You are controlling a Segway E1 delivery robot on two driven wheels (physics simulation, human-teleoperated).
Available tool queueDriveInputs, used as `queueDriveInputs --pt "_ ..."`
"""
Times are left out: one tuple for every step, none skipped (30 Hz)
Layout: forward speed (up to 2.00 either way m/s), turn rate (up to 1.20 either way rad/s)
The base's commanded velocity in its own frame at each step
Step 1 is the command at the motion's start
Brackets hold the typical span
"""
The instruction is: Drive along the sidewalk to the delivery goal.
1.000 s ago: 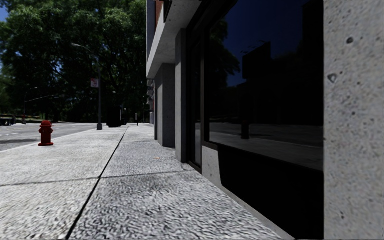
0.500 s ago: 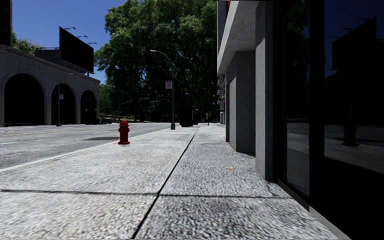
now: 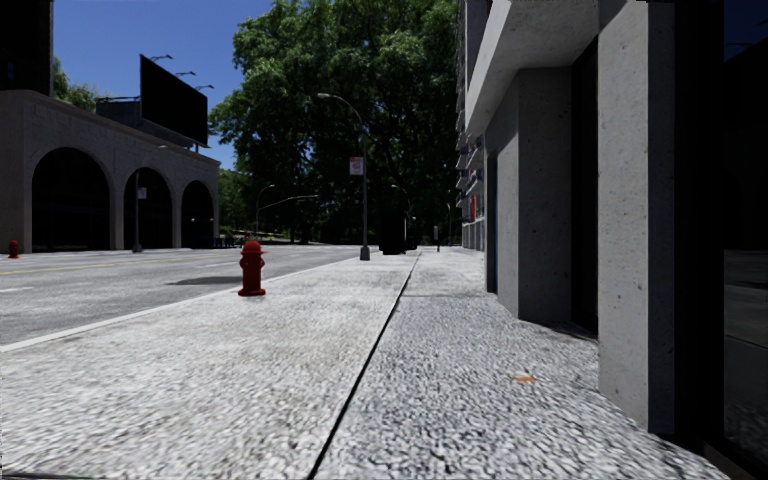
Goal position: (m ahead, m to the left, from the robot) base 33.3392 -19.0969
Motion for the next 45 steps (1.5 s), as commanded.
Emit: queueDriveInputs --pt "2.00 0.00" --pt "2.00 0.00" --pt "2.00 0.00" --pt "2.00 0.00" --pt "2.00 0.00" --pt "2.00 0.00" --pt "2.00 0.00" --pt "2.00 0.00" --pt "2.00 0.00" --pt "2.00 0.00" --pt "2.00 0.00" --pt "2.00 0.00" --pt "2.00 0.00" --pt "2.00 0.00" --pt "2.00 0.00" --pt "2.00 0.00" --pt "2.00 0.00" --pt "2.00 0.00" --pt "2.00 0.00" --pt "2.00 0.00" --pt "2.00 -0.03" --pt "2.00 -0.03" --pt "2.00 -0.22" --pt "2.00 -0.29" --pt "2.00 -0.31" --pt "2.00 -0.31" --pt "2.00 -0.31" --pt "2.00 -0.31" --pt "2.00 -0.31" --pt "2.00 -0.31" --pt "2.00 -0.31" --pt "2.00 -0.31" --pt "2.00 -0.31" --pt "2.00 -0.31" --pt "2.00 -0.31" --pt "2.00 -0.31" --pt "2.00 -0.31" --pt "2.00 -0.08" --pt "2.00 0.00" --pt "2.00 0.00" --pt "2.00 0.00" --pt "2.00 0.00" --pt "2.00 0.00" --pt "2.00 0.00" --pt "2.00 0.00"
